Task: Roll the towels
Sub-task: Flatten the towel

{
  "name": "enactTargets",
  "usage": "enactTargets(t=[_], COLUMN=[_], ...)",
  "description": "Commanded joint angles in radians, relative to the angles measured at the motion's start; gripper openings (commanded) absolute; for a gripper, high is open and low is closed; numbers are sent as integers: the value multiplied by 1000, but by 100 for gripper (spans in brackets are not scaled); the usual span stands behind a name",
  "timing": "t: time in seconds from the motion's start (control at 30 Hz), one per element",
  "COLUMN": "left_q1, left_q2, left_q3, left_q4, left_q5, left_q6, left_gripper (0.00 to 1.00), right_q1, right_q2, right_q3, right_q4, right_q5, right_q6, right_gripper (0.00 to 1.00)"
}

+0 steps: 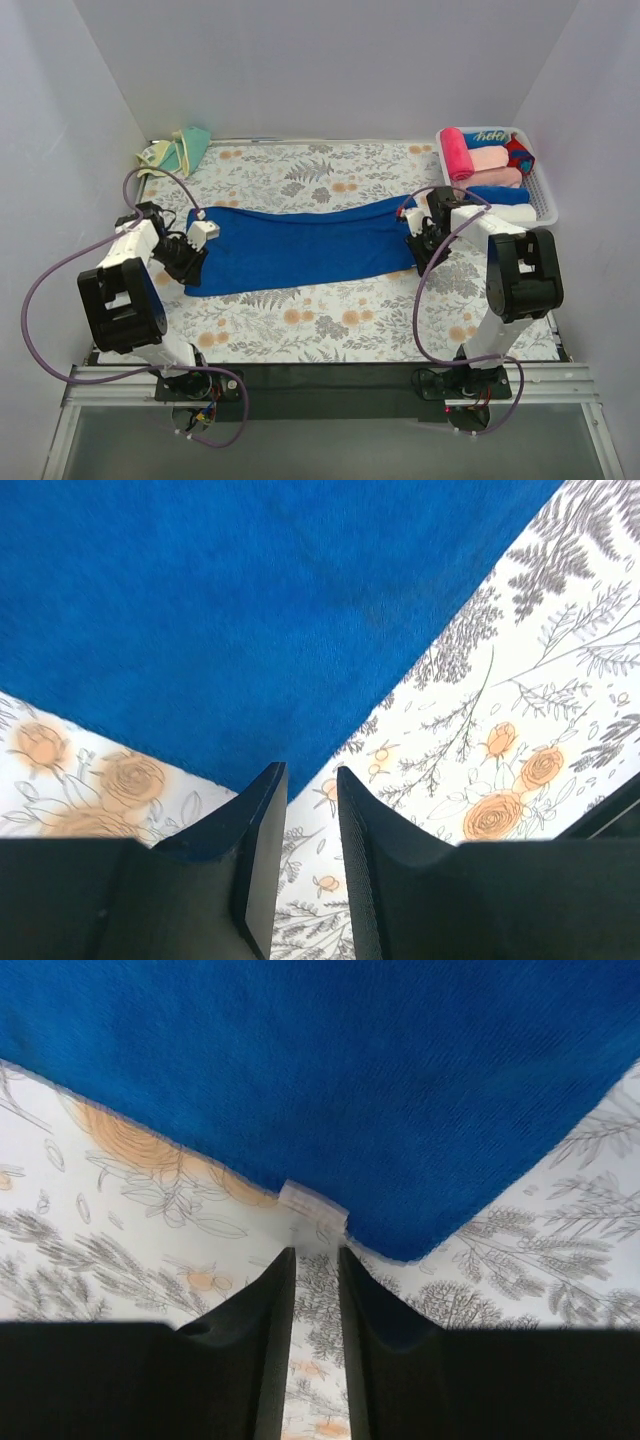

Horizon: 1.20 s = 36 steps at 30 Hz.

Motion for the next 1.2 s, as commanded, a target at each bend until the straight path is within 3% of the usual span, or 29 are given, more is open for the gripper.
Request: enactTargets(t=[0.0,0.2,0.3,0.47,0.7,0.87,1.0,1.17], left_q1=[13,31,40,43,43,43,45,63], left_q2=[-34,34,44,36,51,53,64,90], left_q3=[-56,-127,-137,-133,-116,-96,-73,-84], left_q4=[23,138,154,149,145,136,125,140], left_q5=[-50,-147,-167,-159,-150,-136,-128,-144], left_q6=[37,22,31,39,16,5,-13,-4], left_gripper=[25,22,21,21,20,20,20,16], right_q1=[7,7,7,7,7,7,16,16], right_q2=[28,-41,-87,-205,-92,8,67,28], right_q3=[-94,-206,-232,-150,18,36,12,-118], right_q4=[59,51,12,5,70,128,145,139], right_q5=[66,117,118,37,-15,-1,20,132], right_q6=[-20,-38,-57,-22,72,89,86,40], right_gripper=[25,24,18,18,20,20,19,18])
